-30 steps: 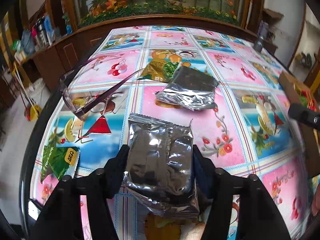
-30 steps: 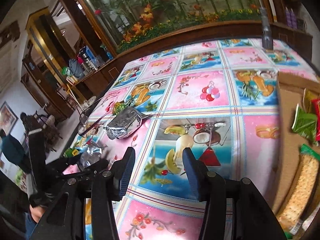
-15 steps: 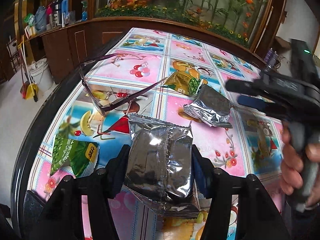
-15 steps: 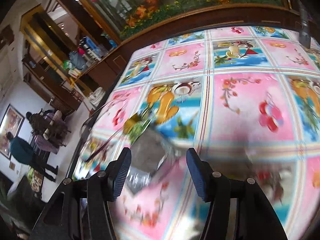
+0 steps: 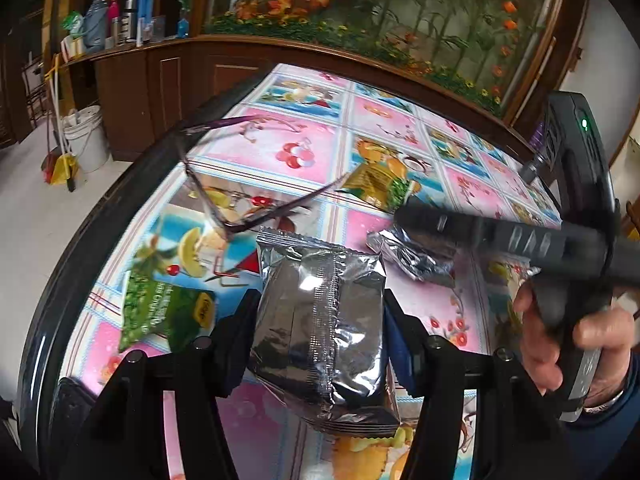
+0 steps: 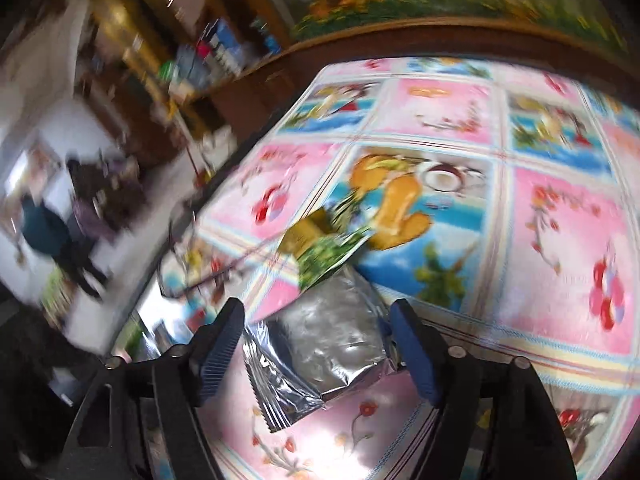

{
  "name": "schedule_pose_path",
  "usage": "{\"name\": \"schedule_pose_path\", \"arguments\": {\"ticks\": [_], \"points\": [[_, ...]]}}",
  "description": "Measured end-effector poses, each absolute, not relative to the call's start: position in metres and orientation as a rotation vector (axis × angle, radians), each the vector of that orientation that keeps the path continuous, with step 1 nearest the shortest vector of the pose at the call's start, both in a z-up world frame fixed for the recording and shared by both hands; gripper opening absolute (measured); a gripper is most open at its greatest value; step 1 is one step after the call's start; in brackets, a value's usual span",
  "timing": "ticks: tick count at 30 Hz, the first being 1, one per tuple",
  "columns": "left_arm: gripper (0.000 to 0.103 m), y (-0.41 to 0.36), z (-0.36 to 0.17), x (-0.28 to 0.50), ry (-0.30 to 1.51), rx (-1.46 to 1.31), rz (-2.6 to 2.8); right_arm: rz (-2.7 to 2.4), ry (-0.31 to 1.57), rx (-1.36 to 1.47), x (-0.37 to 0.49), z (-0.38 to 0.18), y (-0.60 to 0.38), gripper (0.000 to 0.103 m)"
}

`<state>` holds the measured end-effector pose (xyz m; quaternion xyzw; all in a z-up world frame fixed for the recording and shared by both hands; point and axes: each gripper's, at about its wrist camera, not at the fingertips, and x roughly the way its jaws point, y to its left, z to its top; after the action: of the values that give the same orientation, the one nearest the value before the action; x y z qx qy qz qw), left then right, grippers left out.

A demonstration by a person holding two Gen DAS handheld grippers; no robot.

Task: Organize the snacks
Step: 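Grasp a silver foil pack with left tool while right tool grasps another foil pack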

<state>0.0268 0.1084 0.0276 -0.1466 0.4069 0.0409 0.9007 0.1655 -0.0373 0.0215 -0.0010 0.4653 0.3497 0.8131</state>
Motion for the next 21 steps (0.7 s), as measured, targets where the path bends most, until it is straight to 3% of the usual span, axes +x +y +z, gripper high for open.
{"name": "schedule_pose_path", "arguments": {"ticks": [6, 17, 19, 21], "points": [[0.058, 0.113, 0.027, 0.027, 0.838, -0.314, 0.111, 0.746, 0.932, -0.319, 0.141, 0.017, -0.007, 0.084], [0.058, 0.111, 0.028, 0.027, 0.836, -0.304, 0.100, 0.781, 0.941, -0.294, 0.128, 0.005, -0.012, 0.087], [0.058, 0.110, 0.027, 0.028, 0.837, -0.299, 0.099, 0.777, 0.935, -0.323, 0.120, 0.007, -0.010, 0.080], [0.058, 0.110, 0.027, 0.027, 0.837, -0.295, 0.096, 0.761, 0.945, -0.360, 0.109, 0.007, -0.012, 0.078]]}}
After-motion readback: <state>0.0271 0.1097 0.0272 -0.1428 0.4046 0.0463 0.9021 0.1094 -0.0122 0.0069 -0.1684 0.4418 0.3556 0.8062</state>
